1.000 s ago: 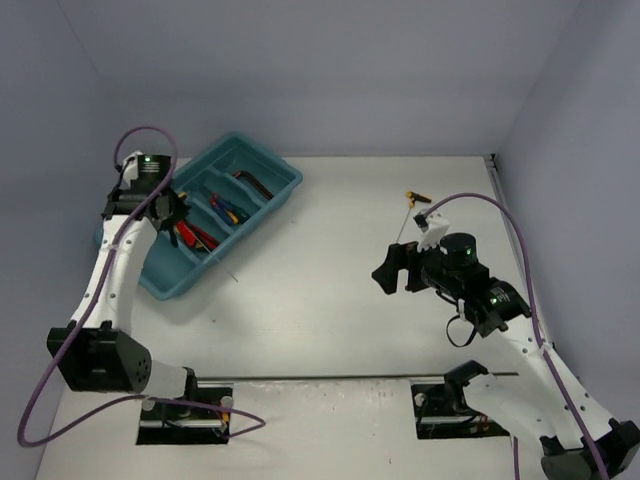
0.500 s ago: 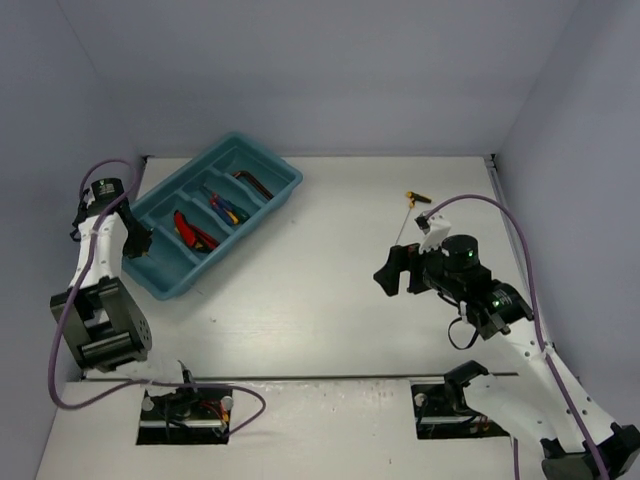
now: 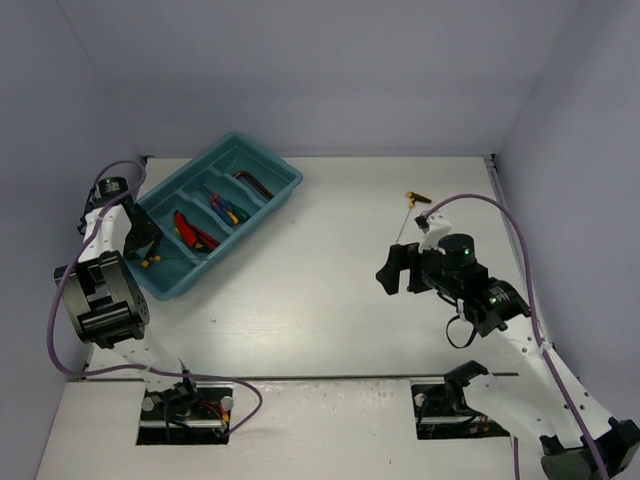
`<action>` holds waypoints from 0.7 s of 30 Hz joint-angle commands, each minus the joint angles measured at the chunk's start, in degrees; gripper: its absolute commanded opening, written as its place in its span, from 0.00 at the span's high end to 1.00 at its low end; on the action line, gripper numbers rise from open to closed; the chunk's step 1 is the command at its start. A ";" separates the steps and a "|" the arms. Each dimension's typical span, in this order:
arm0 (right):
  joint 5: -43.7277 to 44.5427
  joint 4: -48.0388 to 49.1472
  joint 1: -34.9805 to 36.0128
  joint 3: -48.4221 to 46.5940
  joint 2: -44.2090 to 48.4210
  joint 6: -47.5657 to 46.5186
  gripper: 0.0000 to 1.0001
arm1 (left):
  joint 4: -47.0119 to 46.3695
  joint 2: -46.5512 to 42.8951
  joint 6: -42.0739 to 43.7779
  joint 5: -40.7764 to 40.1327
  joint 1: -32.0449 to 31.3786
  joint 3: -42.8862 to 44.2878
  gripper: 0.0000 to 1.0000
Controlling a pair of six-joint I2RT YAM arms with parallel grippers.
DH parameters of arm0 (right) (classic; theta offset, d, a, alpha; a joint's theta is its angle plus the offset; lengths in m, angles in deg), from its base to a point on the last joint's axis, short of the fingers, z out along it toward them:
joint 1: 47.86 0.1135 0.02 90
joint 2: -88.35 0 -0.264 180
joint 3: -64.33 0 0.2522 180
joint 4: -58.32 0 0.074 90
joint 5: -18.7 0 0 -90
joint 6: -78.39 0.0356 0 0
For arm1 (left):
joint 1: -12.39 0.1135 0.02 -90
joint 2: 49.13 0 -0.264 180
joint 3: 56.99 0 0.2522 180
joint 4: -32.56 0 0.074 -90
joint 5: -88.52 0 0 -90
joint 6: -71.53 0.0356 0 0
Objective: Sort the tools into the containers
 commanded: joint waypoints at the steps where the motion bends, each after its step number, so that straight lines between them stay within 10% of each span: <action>1: 6.75 1.37 0.26 -3.28 -4.65 2.61 0.08 | -2.02 -5.26 -0.77 0.55 0.59 3.35 0.46; 10: 26.39 1.56 -5.11 -12.95 -21.57 13.29 0.13 | 1.42 -19.50 -6.02 6.85 -3.70 6.08 0.41; 21: 27.59 7.10 -14.83 -27.61 -47.40 17.96 0.21 | 4.84 -33.24 -6.97 11.12 -24.59 -1.42 0.36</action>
